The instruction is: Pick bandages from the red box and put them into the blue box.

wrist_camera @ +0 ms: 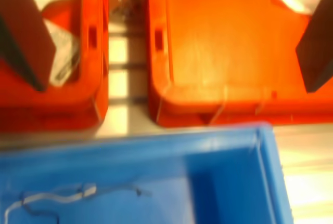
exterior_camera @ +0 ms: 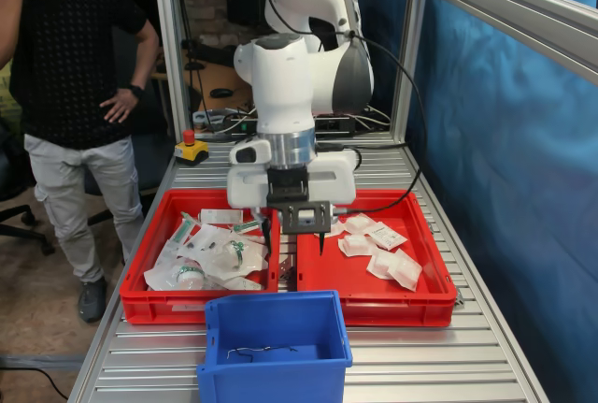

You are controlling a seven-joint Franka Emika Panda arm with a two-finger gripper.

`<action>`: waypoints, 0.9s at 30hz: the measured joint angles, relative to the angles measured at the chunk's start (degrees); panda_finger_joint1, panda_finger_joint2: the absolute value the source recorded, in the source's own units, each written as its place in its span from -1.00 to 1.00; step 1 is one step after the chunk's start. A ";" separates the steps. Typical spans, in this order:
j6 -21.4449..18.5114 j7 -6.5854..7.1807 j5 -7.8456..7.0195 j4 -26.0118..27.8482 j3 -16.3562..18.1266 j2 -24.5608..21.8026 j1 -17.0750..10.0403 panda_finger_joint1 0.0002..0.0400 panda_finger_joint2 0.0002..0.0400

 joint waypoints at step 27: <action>-0.05 0.00 -11.22 -22.80 -0.06 -15.36 2.38 1.00 1.00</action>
